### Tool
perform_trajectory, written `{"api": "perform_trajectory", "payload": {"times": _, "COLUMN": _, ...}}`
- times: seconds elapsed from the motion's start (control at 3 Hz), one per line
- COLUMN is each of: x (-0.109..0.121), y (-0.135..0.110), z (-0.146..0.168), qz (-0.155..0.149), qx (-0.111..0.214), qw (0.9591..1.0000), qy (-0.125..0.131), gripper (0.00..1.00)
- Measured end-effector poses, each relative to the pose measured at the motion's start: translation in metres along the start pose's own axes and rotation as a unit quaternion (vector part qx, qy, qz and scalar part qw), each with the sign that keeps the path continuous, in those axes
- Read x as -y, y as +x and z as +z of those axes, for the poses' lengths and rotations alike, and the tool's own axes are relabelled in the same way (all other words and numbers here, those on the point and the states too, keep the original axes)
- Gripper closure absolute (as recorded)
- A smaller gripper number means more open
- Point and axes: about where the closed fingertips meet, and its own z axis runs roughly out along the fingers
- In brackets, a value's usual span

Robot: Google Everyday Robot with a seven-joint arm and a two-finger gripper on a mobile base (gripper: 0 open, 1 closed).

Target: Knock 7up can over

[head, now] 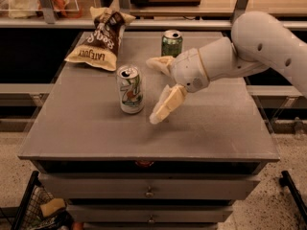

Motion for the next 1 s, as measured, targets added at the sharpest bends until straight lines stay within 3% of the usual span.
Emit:
{"api": "perform_trajectory", "payload": {"times": 0.33, "x": 0.005, "y": 0.003, "z": 0.010, "qz": 0.017, "qx": 0.056, "qw": 0.9982, "qy": -0.007, "gripper": 0.00}}
{"api": "perform_trajectory", "payload": {"times": 0.67, "x": 0.010, "y": -0.002, "z": 0.017, "qz": 0.036, "qx": 0.112, "qw": 0.9931, "qy": -0.008, "gripper": 0.00}}
{"api": "perform_trajectory", "payload": {"times": 1.0, "x": 0.011, "y": -0.009, "z": 0.026, "qz": 0.047, "qx": 0.147, "qw": 0.9880, "qy": -0.014, "gripper": 0.00}}
